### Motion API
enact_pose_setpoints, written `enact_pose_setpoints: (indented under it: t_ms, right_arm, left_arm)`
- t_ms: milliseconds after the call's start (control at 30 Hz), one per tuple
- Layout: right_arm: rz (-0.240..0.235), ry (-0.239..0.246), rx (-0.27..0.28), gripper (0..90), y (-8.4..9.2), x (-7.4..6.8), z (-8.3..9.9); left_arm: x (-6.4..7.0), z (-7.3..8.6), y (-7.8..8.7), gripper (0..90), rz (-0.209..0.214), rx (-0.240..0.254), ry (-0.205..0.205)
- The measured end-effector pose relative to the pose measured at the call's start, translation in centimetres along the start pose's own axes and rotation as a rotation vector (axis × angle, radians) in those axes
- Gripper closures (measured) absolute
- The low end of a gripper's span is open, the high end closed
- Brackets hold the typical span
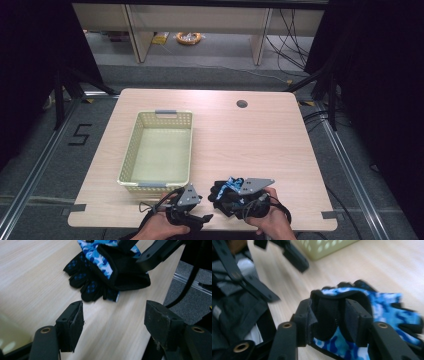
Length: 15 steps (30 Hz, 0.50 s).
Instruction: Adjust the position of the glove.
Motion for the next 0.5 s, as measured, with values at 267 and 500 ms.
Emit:
enact_pose_setpoints:
  t_ms: [267,500]
  right_arm:
    - [0.237,-0.174,0.001,56.2,3.6,3.0,2.2]
    - [0.253,-0.284,-0.026,55.1,3.2,4.7,3.7]
  left_arm:
    - [-0.3,-1.2,-1.3,35.0,0.007,-0.009,-0.011]
    - [-0.8,-1.8,-2.5,41.7,0.027,-0.029,-0.024]
Point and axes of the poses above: each handheld gripper's, and its own axes: y roughly backward along the jaws, z roughly out of its underside, x roughly to its right, the point moved 4 cm from there along -y, roughly forward along the jaws, and after that the axes turned 6 degrees about z, right-handed, at the moved point
